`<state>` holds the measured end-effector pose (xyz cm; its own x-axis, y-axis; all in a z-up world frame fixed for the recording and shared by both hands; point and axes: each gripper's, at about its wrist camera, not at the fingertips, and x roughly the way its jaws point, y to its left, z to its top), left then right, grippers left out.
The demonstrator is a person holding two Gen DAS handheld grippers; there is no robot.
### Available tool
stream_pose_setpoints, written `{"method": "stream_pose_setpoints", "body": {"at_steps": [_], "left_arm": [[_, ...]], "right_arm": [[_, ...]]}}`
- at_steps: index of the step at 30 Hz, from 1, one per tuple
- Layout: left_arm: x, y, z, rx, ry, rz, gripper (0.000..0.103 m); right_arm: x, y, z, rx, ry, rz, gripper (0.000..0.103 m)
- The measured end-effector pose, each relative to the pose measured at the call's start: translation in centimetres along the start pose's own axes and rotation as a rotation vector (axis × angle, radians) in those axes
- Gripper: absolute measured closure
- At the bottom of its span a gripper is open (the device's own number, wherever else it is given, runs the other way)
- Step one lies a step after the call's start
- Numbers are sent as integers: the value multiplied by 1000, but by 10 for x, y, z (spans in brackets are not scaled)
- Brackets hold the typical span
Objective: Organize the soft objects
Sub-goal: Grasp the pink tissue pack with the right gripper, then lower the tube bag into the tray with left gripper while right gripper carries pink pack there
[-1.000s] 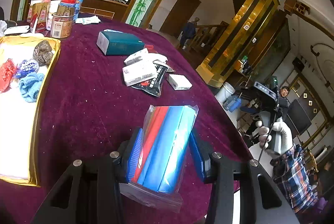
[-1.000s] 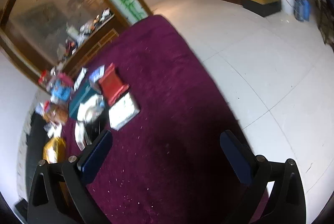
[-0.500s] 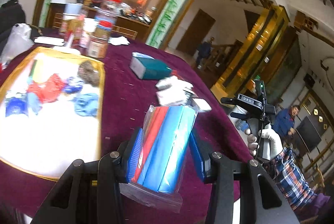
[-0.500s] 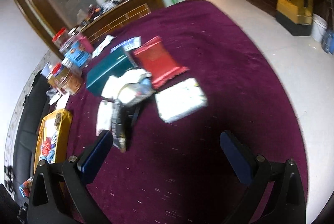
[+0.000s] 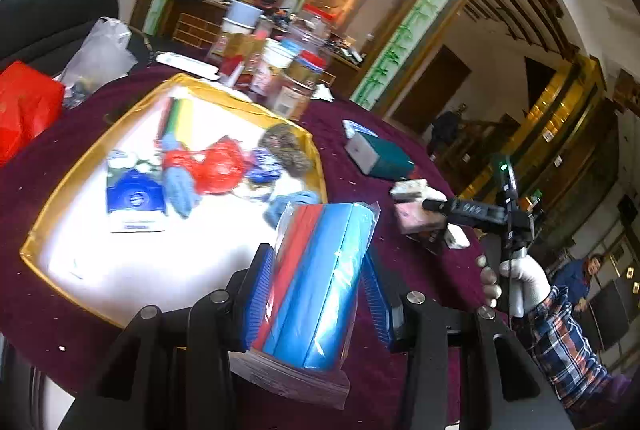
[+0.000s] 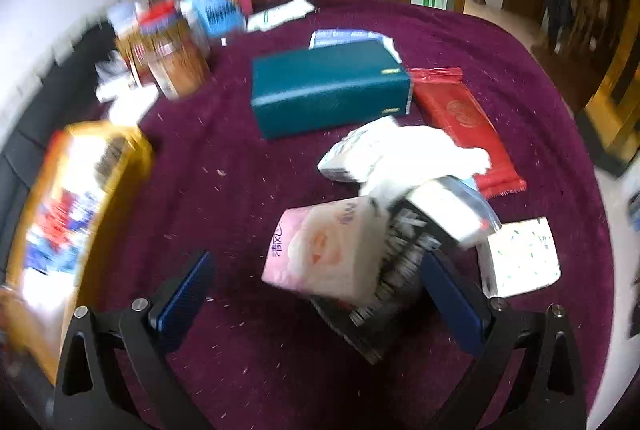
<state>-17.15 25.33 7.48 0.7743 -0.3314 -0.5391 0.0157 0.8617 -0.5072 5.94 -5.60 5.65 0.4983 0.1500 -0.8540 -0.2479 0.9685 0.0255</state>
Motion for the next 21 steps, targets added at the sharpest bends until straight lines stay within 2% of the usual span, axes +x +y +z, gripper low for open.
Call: {"method": "stream_pose_setpoints", "body": {"at_steps": [2,4,5,12,16,21], "left_arm": [[1,6,1,-10,-2,10,56],[2,14,1,-25,-1,17,56],[2,15,2,-28,0,19,56],[4,20,-2,-36,8,17,56],[7,21,-3,-37,18,27,56],[12,19,-2,-22,23,52,56]], "right_arm": [[10,11,-2,-51,9,-32,3],[15,22,-6,-102,7,-64,32],[17,25,-8,-112,21,-56,59],[-10,14,-13,-43,-15,65,78],[-21,19,-19,-60,-22,99,80],[-28,43,-44,-147,50,236,81]]}}
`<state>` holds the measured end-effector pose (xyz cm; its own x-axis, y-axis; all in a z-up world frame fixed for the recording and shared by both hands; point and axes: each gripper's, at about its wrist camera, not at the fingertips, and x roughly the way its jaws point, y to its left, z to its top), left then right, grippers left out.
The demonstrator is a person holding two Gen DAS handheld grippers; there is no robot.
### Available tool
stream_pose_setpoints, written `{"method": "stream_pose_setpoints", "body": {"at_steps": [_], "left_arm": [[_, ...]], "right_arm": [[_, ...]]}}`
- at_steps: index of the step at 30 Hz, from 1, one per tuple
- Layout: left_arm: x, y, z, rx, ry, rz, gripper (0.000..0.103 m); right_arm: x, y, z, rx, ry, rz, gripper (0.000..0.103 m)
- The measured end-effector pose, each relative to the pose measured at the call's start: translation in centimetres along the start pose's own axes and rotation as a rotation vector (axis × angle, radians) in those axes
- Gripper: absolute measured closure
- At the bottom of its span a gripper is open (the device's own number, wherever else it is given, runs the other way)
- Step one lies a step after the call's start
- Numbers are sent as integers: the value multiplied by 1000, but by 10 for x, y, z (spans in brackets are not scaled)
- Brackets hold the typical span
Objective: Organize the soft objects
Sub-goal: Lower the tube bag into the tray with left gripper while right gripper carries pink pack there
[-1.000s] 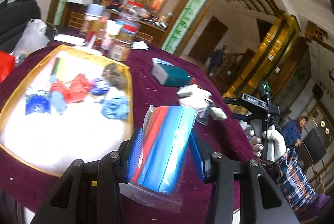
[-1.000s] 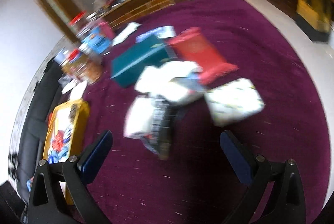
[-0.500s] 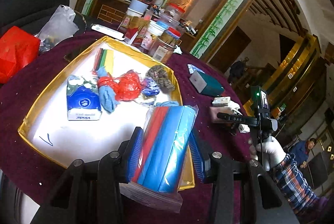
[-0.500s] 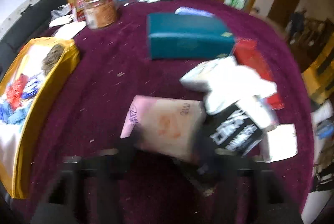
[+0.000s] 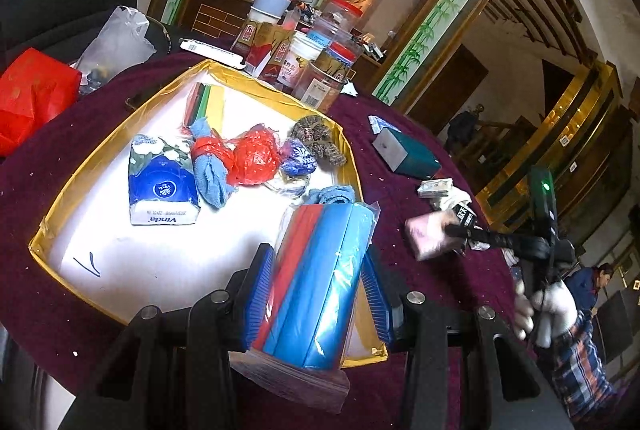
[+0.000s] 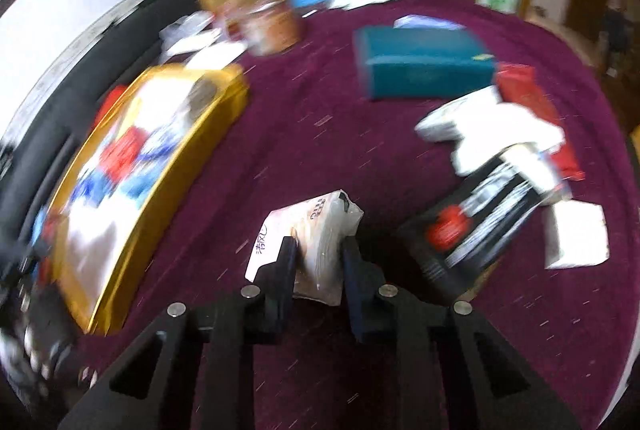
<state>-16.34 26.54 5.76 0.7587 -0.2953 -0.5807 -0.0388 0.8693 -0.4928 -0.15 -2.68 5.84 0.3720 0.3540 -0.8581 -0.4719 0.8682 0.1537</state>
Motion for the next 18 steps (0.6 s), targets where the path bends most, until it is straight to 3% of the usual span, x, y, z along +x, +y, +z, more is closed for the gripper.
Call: {"method": "stream_pose_setpoints", "body": {"at_steps": [4,8,12,15,18], "left_arm": [[0,0,0,6,3,9,56],[1,1,0,3,4,7,56],[3,-3,-2,13,14,5,56],[1,-6,-2,24,17,6,56],[0,-10,-1,44,24,21,56]], "right_arm": [[1,15,-22,-97,84,-24,74],[-12,10,-31,-94,21,-139,32],[-19,26,-24,-182,-36,-76,14],[-1,49,-16,-348,-34,-127,12],[28,52,-9,-412,15,-146,12]]}}
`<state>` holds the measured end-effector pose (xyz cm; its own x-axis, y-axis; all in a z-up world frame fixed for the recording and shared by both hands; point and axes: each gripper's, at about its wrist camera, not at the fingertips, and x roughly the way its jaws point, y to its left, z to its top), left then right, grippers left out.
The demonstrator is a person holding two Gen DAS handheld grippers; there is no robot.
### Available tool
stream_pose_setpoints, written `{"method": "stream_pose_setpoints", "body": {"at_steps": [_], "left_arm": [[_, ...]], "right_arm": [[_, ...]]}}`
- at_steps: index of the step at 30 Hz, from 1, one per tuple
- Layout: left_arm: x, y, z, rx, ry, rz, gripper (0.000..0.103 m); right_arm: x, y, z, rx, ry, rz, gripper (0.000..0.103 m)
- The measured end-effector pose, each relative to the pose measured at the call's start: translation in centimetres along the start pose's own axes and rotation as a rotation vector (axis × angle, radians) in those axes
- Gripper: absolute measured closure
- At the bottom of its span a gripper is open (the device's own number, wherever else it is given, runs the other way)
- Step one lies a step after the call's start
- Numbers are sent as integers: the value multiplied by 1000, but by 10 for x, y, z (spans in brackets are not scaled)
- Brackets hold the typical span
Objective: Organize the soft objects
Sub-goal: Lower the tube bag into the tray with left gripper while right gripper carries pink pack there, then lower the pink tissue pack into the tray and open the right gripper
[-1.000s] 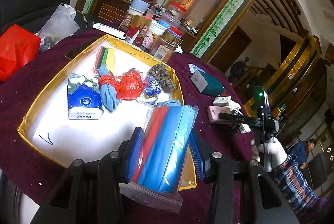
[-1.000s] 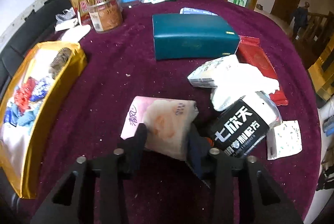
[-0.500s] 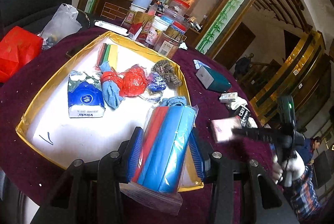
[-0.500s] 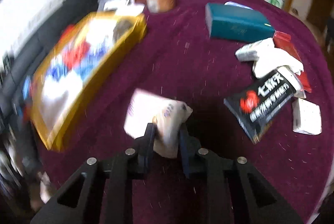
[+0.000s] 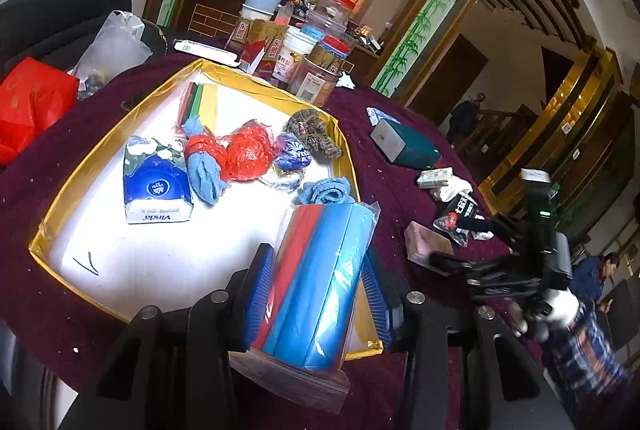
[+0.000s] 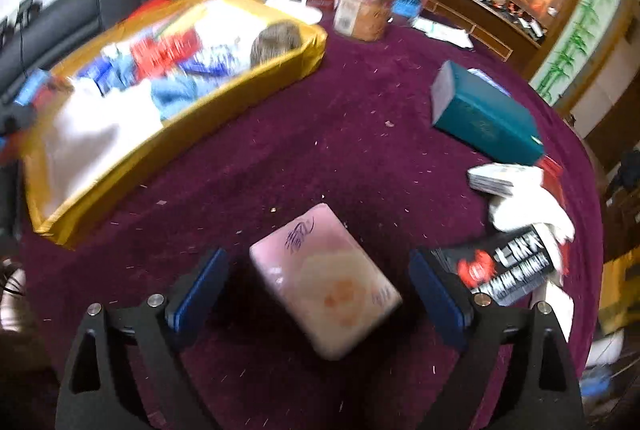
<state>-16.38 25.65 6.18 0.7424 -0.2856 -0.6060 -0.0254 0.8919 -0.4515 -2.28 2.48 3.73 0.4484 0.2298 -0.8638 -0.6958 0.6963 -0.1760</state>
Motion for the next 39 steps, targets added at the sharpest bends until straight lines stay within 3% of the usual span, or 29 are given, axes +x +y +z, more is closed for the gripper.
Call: {"method": "stream_pose_setpoints", "body": {"at_steps": [1,3,8,13,20,26,33,35,39], "left_arm": [[1,-1,1,7,7,10,56],[5,-2,3,20,25,36,56],[29,-3,13,69,84,131,55],[52,13,24,16,126,196,47],[-1,37,24,-111,-8,128,37],[-59,76,12,-229,-127,128,32],[-94,105,4,-282,-213,135,32],[-96,108,2,-287,-224,124,32],[-99,117,0,-292,-224,114,32]], "right_arm": [[8,-1,1,4,20,10,12],[23,-10,0,55,67,40,31],[16,-24,-5,184,52,85,36],[-13,-25,1,250,-5,102,36],[-48,27,49,202,-95,280,35],[-29,88,83,165,-51,434,35],[6,163,110,182,58,700,34],[19,180,114,175,93,719,34],[41,201,129,162,120,646,39]]}}
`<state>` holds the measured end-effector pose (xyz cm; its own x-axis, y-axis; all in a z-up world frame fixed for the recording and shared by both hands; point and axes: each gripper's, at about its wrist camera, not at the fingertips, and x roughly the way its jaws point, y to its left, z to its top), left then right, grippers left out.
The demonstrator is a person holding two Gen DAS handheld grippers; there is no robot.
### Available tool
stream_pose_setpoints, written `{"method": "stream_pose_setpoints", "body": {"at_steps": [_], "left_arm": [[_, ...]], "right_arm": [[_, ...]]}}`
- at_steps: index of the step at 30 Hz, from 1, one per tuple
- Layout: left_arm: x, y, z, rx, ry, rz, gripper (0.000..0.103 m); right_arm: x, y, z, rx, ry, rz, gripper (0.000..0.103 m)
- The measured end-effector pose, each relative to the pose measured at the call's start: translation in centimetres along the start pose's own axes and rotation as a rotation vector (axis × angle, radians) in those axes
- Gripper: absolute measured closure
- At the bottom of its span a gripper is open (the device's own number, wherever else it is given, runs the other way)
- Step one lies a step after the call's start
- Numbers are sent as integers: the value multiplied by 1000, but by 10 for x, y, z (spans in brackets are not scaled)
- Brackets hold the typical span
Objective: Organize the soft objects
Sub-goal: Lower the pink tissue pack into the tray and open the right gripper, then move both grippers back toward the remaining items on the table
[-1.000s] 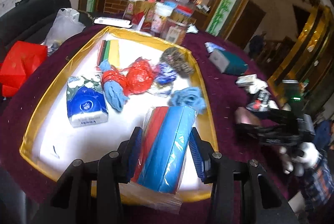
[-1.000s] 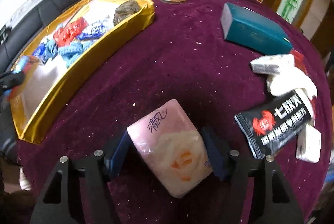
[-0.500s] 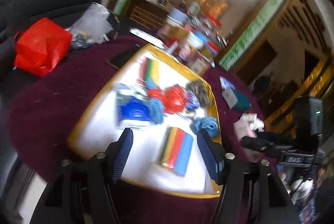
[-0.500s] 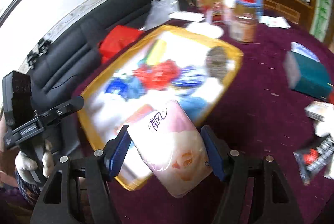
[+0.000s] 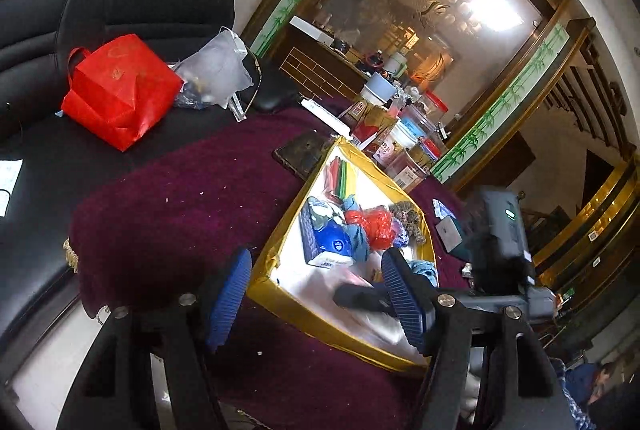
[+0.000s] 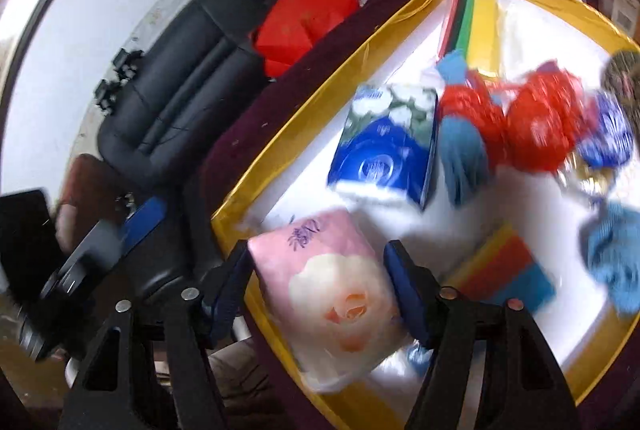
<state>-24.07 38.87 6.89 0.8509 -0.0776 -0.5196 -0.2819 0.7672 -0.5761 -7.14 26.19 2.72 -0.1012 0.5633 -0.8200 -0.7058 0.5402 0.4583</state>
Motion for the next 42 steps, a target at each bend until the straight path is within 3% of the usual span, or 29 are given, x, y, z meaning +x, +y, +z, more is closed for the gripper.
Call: {"method": "stream_pose_setpoints", "body": {"at_steps": [3,6,9,13,19,21,28,33,36,39,42], "left_arm": [[-2,4,-1,-3,-1,-3,32],[-5,8,-2,-9,-5,-9,32],[-8,13,-1,-16,-11,-8,32],[-10,15,-1,-25,-5,-13,32],[-15,10,-2,-8,-11,-27,32],[-15,5,-3,4,-7,-37,25],[0,-41,-19,113,51,-115,23],[36,-108,-44,228,180,-182,23],[52,-154,-66,283,250,-240,23],[62,-198,-94,360,328,-285,22],[78,-236,-123,442,415,-276,22]], "right_arm": [[10,0,14,3,-9,-51,47],[18,1,22,-22,-31,-134,47],[23,7,30,-76,-56,-274,47],[17,10,33,-86,-70,-286,46],[-37,23,6,-111,-200,-258,31],[-64,20,-16,-110,-254,-278,26],[-150,-48,-111,70,-411,-412,25],[-215,-114,-193,295,-512,-467,26],[-250,-134,-243,381,-589,-519,25],[-276,-149,-283,426,-658,-541,18],[-295,-166,-313,453,-687,-599,15]]}}
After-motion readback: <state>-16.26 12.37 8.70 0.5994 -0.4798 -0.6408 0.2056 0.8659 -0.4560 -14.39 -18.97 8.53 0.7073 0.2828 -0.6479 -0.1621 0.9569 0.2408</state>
